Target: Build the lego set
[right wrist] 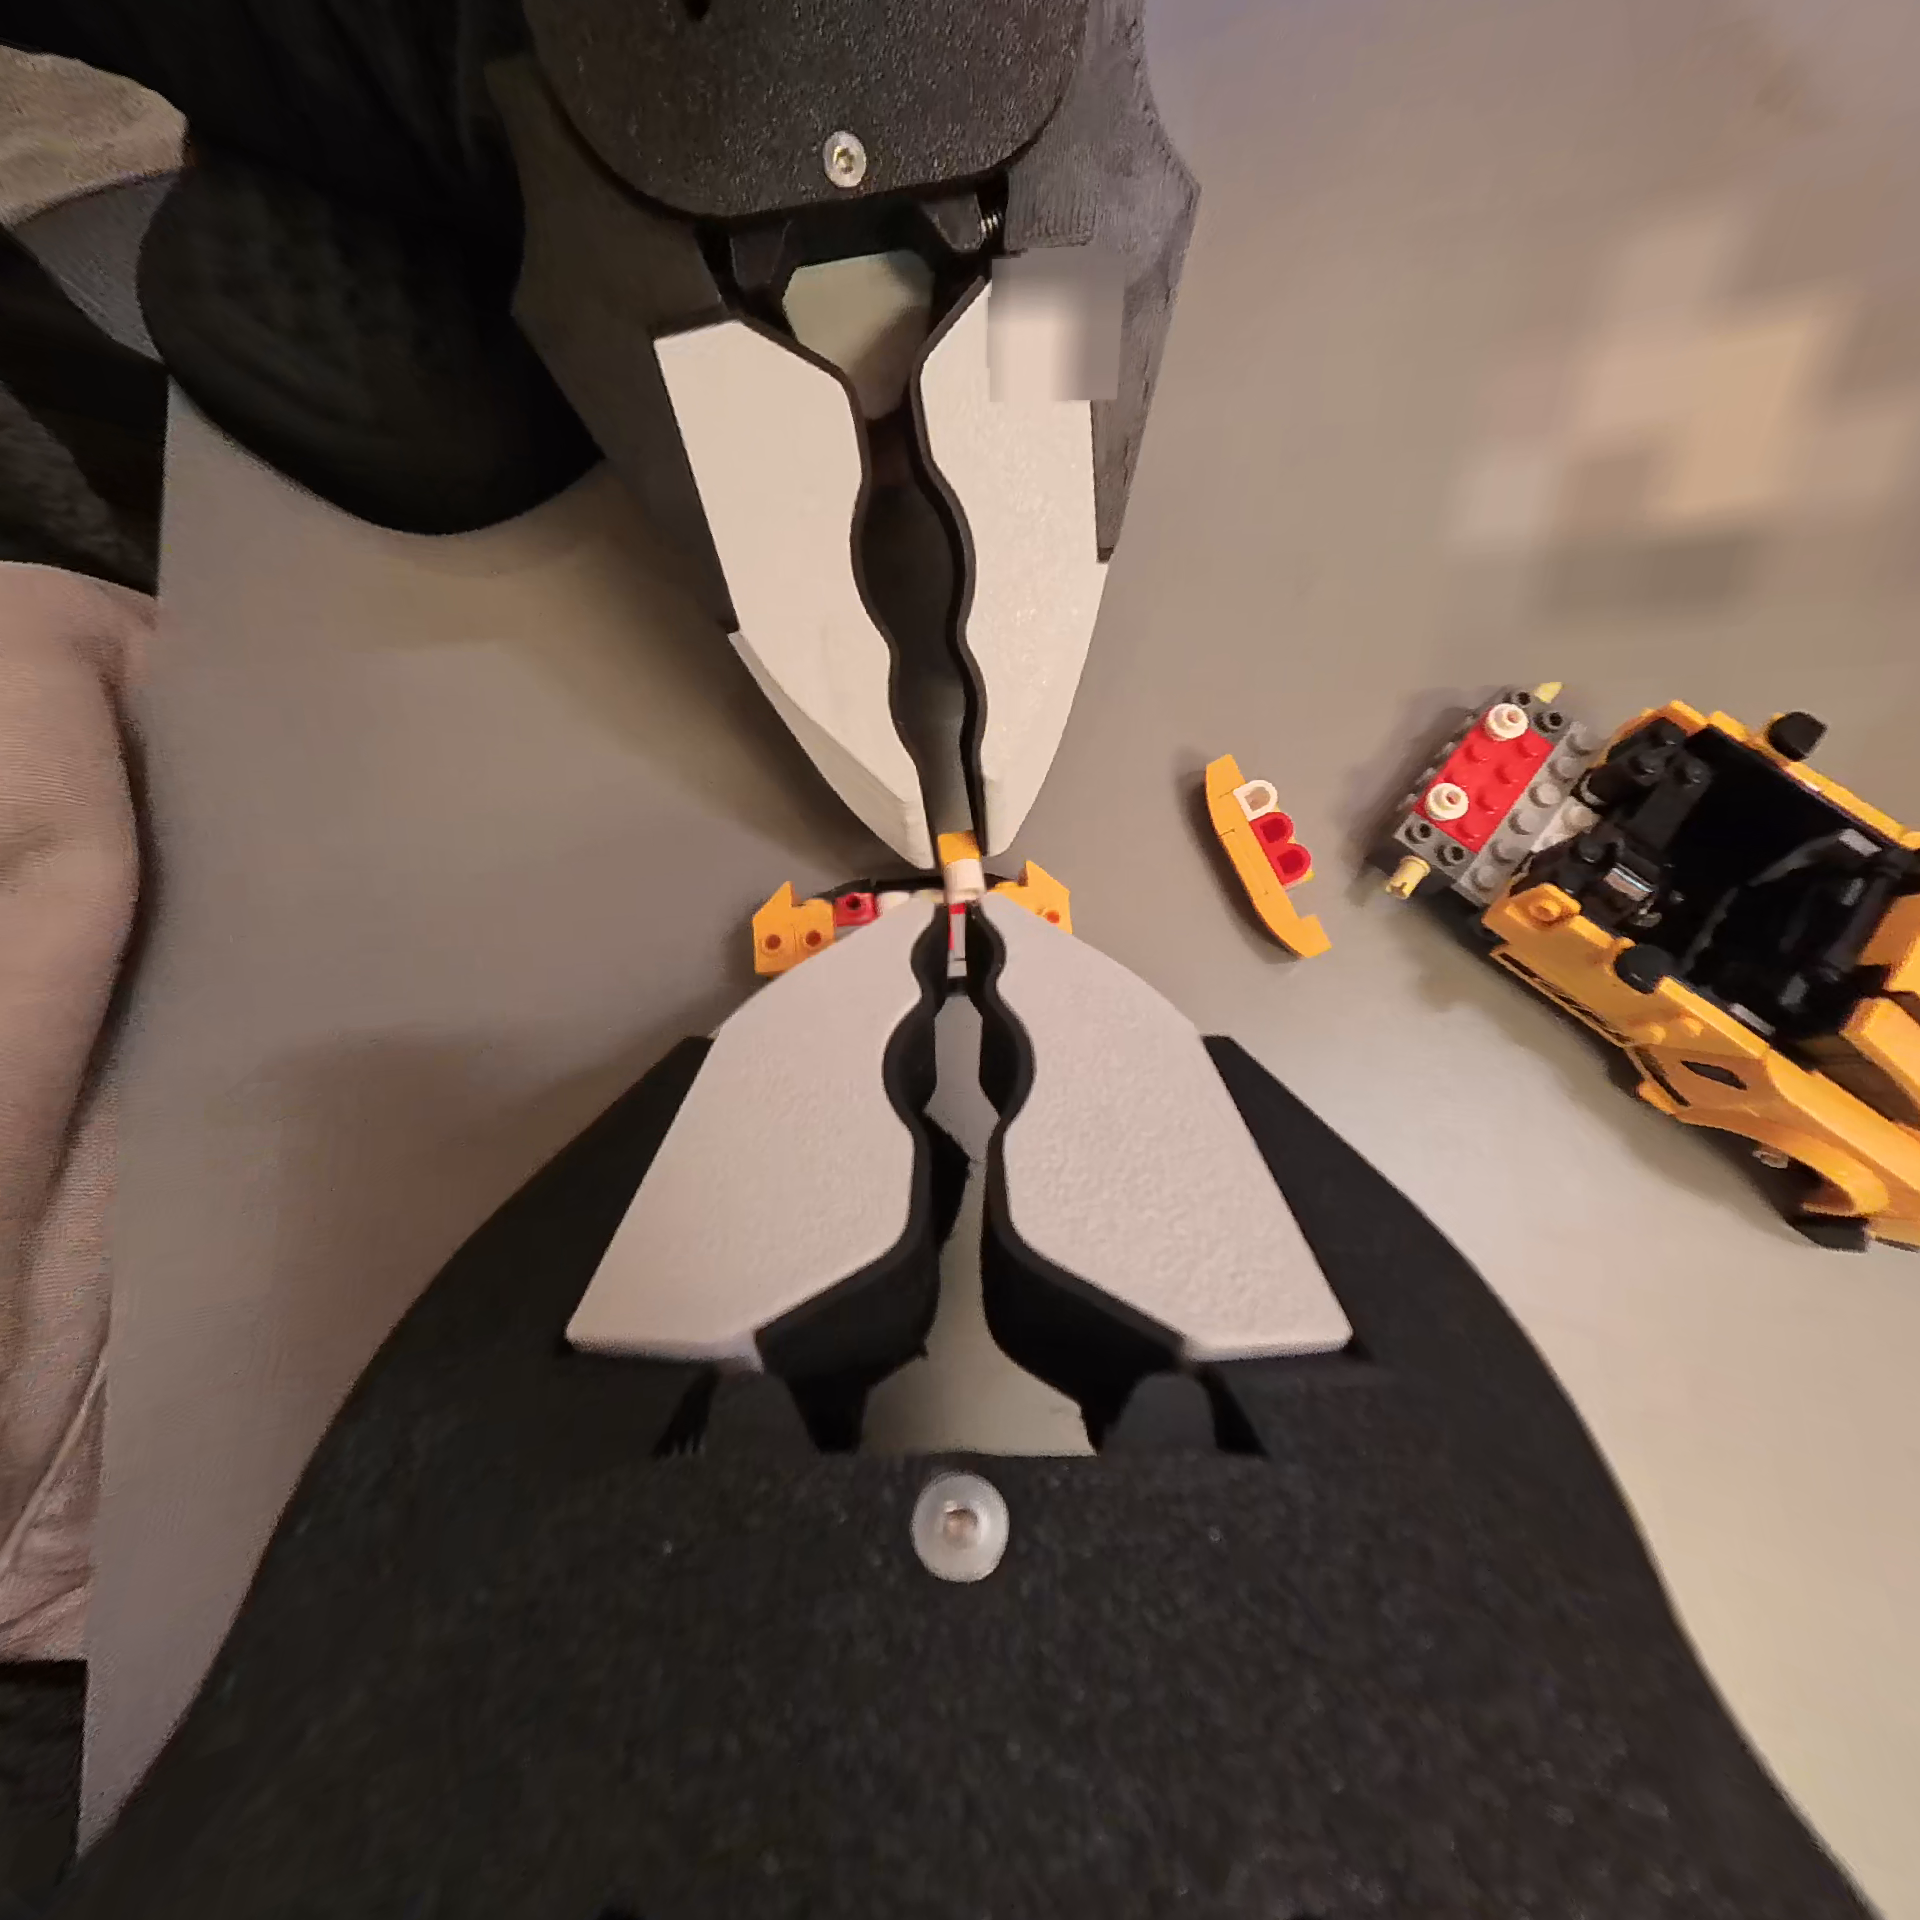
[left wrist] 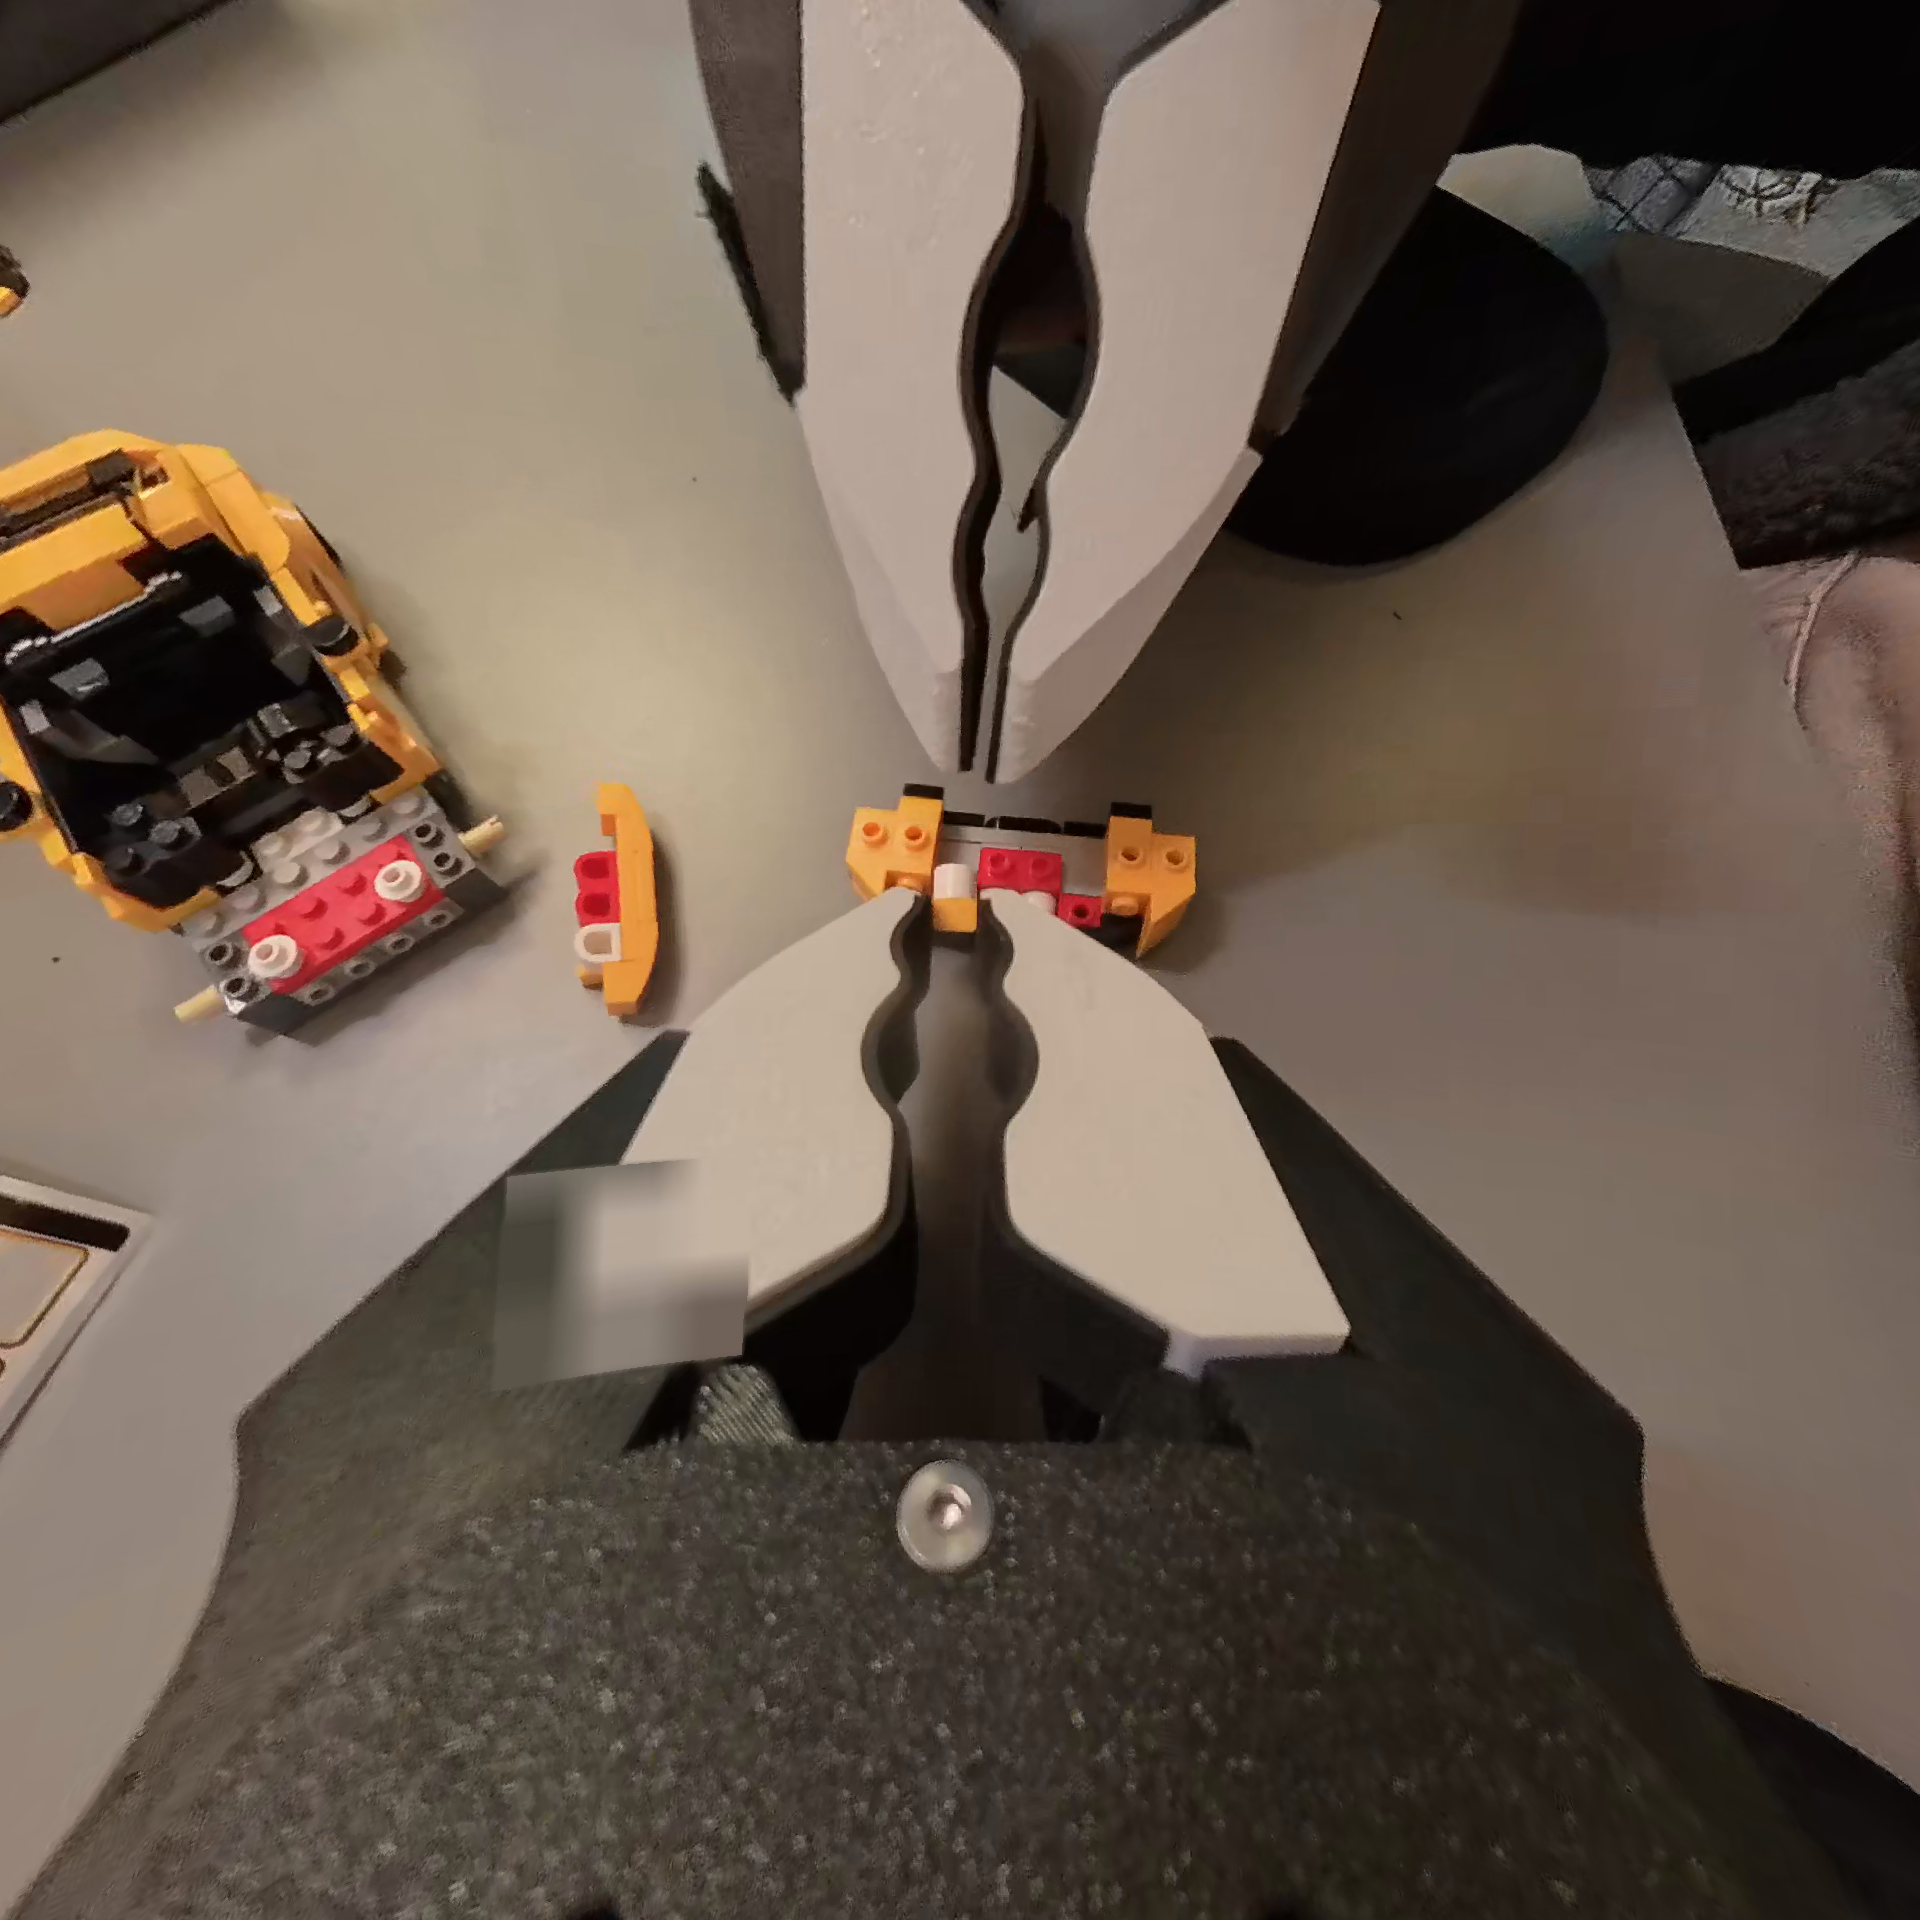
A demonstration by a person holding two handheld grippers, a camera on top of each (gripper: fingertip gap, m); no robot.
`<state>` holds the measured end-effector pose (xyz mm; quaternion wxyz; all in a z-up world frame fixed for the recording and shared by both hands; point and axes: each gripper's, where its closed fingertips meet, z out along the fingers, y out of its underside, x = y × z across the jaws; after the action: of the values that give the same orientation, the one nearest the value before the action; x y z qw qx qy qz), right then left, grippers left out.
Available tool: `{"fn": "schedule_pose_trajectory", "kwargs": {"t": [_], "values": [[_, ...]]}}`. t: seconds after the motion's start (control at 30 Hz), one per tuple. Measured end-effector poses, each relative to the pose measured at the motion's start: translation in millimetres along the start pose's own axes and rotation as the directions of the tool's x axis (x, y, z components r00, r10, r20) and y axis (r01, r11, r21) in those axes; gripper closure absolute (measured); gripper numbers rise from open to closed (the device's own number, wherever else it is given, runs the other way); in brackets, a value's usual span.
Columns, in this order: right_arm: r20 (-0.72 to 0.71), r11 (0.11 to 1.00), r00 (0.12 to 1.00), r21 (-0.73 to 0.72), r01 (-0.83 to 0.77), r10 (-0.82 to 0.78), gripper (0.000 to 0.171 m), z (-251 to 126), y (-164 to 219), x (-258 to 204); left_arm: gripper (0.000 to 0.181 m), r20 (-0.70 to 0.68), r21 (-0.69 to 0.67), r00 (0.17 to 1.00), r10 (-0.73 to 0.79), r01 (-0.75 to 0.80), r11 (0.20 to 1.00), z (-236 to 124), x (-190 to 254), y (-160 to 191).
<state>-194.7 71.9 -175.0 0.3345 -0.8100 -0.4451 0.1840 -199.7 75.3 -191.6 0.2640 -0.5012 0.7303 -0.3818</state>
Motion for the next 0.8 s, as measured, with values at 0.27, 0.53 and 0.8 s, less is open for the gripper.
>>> {"fn": "schedule_pose_trajectory", "kwargs": {"t": [0.27, 0.53, 0.8], "values": [[-0.012, 0.999, 1.000, -0.031, -0.007, 0.006, 0.167, -2.3, -2.6, 3.6, 0.173, -0.005, -0.001, 1.000, 0.025, -0.025, 1.000, 1.9, 0.4, -1.0], [0.011, 0.995, 1.000, -0.102, 0.011, -0.010, 0.166, 1.0, 1.8, 4.8, 0.173, -0.009, 0.003, 0.999, 0.048, -0.048, 0.999, 2.9, -3.0, -2.4], [-0.021, 0.983, 1.000, -0.183, -0.011, 0.007, 0.160, 3.5, 15.3, 13.1, 0.173, -0.042, 0.054, 0.993, 0.108, -0.106, 0.993, -0.6, -7.8, -7.6]]}}
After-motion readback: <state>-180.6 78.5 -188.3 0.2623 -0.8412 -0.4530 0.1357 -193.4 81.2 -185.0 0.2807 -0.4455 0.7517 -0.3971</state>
